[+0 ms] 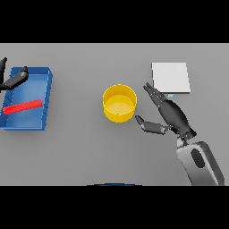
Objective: Pick up the red beaker and tilt it to pour out 1 green nut into yellow bowl. Pick up the yellow bowl and place it on the metallic measuring scale.
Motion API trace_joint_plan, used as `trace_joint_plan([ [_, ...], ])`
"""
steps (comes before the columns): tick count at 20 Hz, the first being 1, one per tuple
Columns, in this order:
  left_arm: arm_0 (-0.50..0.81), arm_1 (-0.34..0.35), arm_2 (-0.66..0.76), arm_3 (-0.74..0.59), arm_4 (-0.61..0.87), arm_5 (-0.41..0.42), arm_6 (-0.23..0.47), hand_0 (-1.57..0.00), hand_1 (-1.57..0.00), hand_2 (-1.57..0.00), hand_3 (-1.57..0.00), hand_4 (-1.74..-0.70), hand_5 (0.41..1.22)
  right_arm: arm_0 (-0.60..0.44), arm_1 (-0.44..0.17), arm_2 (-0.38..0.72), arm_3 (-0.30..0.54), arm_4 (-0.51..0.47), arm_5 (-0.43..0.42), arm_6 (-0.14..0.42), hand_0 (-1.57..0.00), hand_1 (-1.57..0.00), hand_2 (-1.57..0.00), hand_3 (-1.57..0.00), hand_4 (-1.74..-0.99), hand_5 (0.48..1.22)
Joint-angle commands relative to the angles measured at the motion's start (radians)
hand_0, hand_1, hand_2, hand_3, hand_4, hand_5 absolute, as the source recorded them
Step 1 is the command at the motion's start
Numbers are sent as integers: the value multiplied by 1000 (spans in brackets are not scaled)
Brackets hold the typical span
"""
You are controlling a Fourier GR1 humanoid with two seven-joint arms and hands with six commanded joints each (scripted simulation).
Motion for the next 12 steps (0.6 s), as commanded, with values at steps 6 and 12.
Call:
trace_joint_plan([
  [6, -6, 6, -1, -7, -3, 0, 4, -1, 0, 0, 0, -794, 719, -201, -94, 138, 101, 173, 110, -40, 1, 1, 1, 1, -1270, 664],
  [12, -33, -6, -7, 8, -12, -2, 13, 1, 1, 1, 1, -799, 720, -337, -109, 205, 216, 211, 208, -77, 1, 1, 1, 1, -1276, 670],
])
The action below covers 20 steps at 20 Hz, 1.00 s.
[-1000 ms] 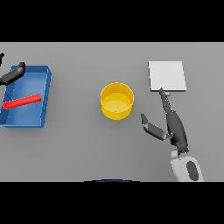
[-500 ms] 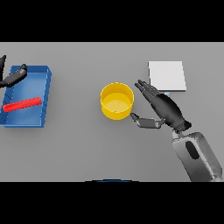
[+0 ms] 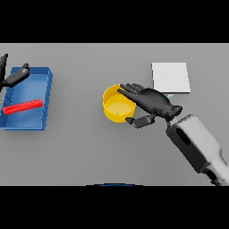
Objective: Pick up the red beaker and tilt it to pour out 1 green nut into yellow bowl. Pick up the yellow bowl and place it on the metallic measuring scale.
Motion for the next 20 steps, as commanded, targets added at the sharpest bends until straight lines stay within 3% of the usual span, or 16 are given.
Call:
trace_joint_plan([
  [1, 4, -3, -3, 6, -1, 0, 0, 1, 1, 1, 1, -797, 718, -16, 1, 16, 13, 6, 17, -11, 1, 1, 1, 1, -1277, 677],
  [3, 15, 12, 7, 3, 8, -10, -21, 1, 1, 1, 1, -796, 716, -48, -2, 37, 56, 15, 35, -54, 1, 1, 1, 1, -1261, 685],
  [9, 4, 12, 6, 11, 6, -17, -23, 1, 1, 1, 1, -795, 732, -132, 46, 85, 189, 29, 75, -89, 1, 1, 1, 1, -1250, 681],
  [16, -3, 3, 2, 11, 3, -12, -11, 1, 1, 1, 1, -799, 738, -182, 59, 129, 269, 56, 135, -79, 1, 1, 1, 1, -1303, 674],
  [20, 0, 6, 3, 20, 2, -19, -30, 1, 1, 1, 1, -793, 731, -207, 79, 157, 293, 73, 162, -61, 1, 1, 1, 1, -1304, 713],
])
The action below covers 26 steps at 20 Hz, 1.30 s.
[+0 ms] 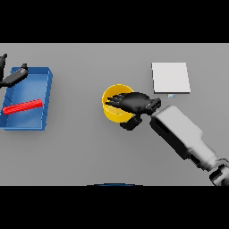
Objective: Pick up the red beaker and tilt it to pour out 1 green nut into yellow bowl. Pick up the yellow bowl and place it on the metallic measuring scale.
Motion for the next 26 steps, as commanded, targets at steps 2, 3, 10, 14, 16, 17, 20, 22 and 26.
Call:
trace_joint_plan([
  [2, 0, 4, 2, -2, -1, 1, 1, 1, 1, 1, 1, -792, 727, 9, -10, 0, -10, -4, 15, 1, 1, -10, -30, -49, -1321, 756],
  [3, -5, 2, 2, 5, -4, 3, 0, 1, 1, 1, 1, -792, 725, 2, -7, 7, 0, 11, 6, 14, -16, -40, -68, -94, -1339, 784],
  [10, 10, 7, 6, -23, 9, 12, 12, 1, 1, 1, 1, -799, 728, -20, -1, 29, 15, 2, 73, 12, -1136, -1107, -1086, -867, -1604, 1116],
  [14, 16, 16, 8, -37, 10, 15, 6, 1, 1, 1, 1, -802, 725, -16, -18, 28, -3, -19, 88, 9, -1393, -1381, -1314, -1142, -1682, 1178],
  [16, 11, 14, 6, -31, 6, 15, 14, 1, 1, 1, 1, -804, 726, -9, -28, 28, -18, -23, 87, 11, -1457, -1449, -1387, -1170, -1703, 1193],
  [17, 11, 17, 11, -33, 11, 13, 11, 1, 1, 1, 1, -806, 724, -4, -31, 29, -26, -24, 83, 16, -1480, -1474, -1424, -1176, -1711, 1199],
  [20, 10, 18, 4, -29, 2, 11, 10, 1, 1, 1, 1, -802, 724, -14, -60, 11, -71, -46, 103, 26, -1524, -1521, -1470, -1192, -1726, 1210],
  [22, 17, 18, 8, -36, 8, 14, 4, 1, 1, 1, 1, -801, 723, -26, -86, -8, -100, -67, 120, 18, -1541, -1539, -1470, -1268, -1731, 1214],
  [26, 18, 30, 11, -53, 13, 13, 16, 1, 1, 1, 1, -798, 719, -46, -131, -44, -202, -96, 178, 77, -1559, -1558, -1529, -1348, -1728, 1218],
])
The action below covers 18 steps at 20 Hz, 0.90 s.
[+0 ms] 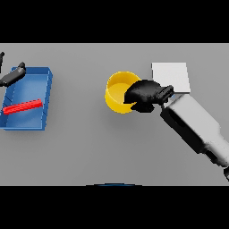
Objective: Pick up the red beaker and tilt it to pour out 1 green nut into yellow bowl. Pick up the yellow bowl and place it on the metallic measuring scale.
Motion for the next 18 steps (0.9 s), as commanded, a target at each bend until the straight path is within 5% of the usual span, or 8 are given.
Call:
trace_joint_plan([
  [1, -2, -4, -5, -9, -1, 1, 9, 1, 1, 1, 1, -799, 720, -8, -4, -13, -16, -5, 13, 36, -1561, -1561, -1538, -1335, -1726, 1219],
  [4, -5, -9, -3, 1, 2, -2, 6, 1, 1, 1, 1, -806, 723, -9, -30, -40, -42, -21, 27, 66, -1566, -1566, -1554, -1262, -1721, 1219],
  [9, 9, 14, 2, -19, 0, 0, -4, 1, 1, 1, 1, -802, 730, -12, -114, -67, -77, -26, 16, 16, -1569, -1569, -1565, -1263, -1719, 1220],
  [18, 6, 22, -8, -66, -7, 19, 76, 1, 1, 1, 1, -818, 750, -89, -171, -139, 183, 1, -111, -5, -1571, -1571, -1570, -1211, -1720, 1221],
])
